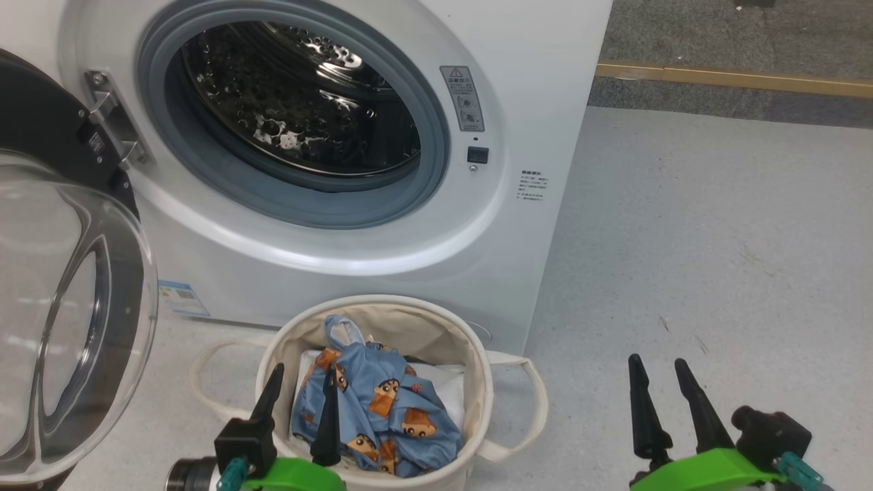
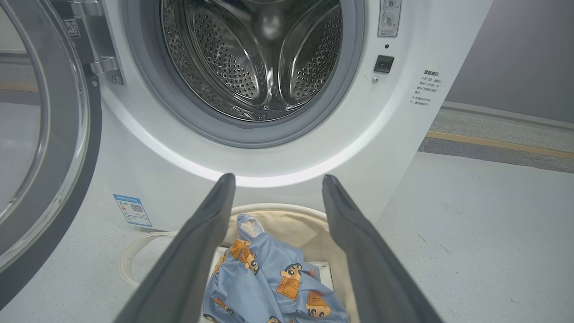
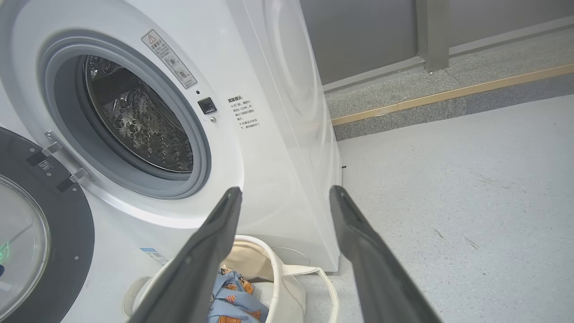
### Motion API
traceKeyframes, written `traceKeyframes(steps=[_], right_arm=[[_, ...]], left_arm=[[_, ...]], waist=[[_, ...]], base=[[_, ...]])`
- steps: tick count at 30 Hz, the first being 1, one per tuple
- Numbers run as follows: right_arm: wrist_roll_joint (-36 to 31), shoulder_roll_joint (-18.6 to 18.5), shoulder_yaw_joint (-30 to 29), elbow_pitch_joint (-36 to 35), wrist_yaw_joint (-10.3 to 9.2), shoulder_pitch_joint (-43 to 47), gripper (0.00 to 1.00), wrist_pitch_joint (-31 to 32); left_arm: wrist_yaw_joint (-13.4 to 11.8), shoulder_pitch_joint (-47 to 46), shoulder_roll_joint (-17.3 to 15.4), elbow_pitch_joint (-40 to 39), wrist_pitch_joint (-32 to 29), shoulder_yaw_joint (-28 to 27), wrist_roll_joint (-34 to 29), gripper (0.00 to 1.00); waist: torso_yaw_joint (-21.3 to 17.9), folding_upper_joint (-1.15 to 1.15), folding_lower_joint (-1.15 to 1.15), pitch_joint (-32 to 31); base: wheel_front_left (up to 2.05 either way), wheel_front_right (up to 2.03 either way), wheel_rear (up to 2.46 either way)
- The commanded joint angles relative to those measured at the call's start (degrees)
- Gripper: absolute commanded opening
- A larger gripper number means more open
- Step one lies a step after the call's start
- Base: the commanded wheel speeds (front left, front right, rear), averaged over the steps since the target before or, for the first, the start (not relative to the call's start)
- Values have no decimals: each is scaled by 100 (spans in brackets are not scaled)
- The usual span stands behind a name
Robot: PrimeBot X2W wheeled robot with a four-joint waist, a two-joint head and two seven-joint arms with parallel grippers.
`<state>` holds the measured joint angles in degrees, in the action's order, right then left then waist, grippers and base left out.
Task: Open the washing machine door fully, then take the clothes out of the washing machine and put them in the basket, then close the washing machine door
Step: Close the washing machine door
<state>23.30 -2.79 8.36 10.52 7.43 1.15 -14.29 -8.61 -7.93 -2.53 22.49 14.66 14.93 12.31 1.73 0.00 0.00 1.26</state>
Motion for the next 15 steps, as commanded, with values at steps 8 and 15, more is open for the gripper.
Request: traceKeyframes(steps=[8, 15], right_arm=[[-12, -9, 148, -171, 6, -81, 100, -71], [-2, -9, 119, -186, 6, -110, 100, -71]], left_arm=[[-33, -86, -35, -214, 34, -162, 9, 100], [-30, -109, -35, -79, 34, -178, 285, 100]], waist=[[-3, 0, 0, 10], [8, 0, 0, 40]], base=[[0, 0, 0], [-1, 0, 0]])
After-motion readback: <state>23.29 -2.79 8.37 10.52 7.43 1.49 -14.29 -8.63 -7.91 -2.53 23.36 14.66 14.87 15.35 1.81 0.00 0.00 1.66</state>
